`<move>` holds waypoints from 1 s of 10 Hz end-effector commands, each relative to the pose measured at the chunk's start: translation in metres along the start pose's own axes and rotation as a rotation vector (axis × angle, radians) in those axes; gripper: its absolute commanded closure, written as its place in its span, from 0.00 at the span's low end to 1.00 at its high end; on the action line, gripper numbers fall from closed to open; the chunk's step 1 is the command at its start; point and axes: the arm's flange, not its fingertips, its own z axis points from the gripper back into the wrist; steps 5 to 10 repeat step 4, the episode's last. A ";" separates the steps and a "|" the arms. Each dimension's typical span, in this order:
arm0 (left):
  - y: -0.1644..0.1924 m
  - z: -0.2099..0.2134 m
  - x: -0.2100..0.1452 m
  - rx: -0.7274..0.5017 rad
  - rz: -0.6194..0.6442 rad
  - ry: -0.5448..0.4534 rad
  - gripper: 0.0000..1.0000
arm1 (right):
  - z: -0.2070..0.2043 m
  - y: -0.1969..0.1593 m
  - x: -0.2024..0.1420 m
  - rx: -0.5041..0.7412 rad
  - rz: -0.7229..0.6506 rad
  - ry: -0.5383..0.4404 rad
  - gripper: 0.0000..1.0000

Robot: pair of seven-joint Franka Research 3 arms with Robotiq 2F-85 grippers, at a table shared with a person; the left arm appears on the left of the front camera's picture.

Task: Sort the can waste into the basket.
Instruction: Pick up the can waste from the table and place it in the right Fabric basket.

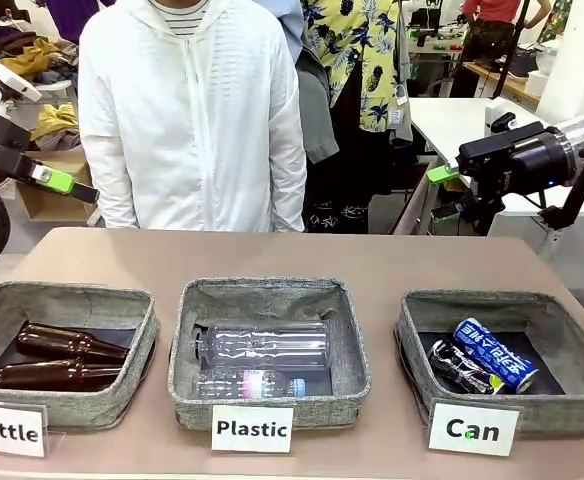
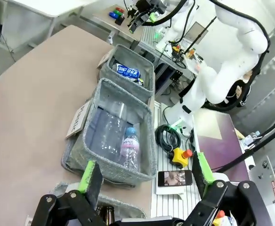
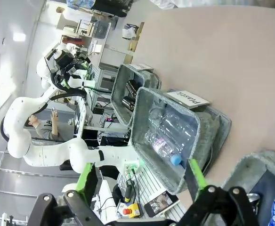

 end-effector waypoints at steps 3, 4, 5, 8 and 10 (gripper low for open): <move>-0.001 0.001 0.000 0.004 -0.001 0.008 0.00 | 0.000 0.002 -0.001 -0.011 0.007 0.001 0.00; -0.001 0.001 0.000 0.004 -0.001 0.008 0.00 | 0.000 0.002 -0.001 -0.011 0.007 0.001 0.00; -0.001 0.001 0.000 0.004 -0.001 0.008 0.00 | 0.000 0.002 -0.001 -0.011 0.007 0.001 0.00; -0.001 0.001 0.000 0.004 -0.001 0.008 0.00 | 0.000 0.002 -0.001 -0.011 0.007 0.001 0.00; -0.001 0.001 0.000 0.004 -0.001 0.008 0.00 | 0.000 0.002 -0.001 -0.011 0.007 0.001 0.00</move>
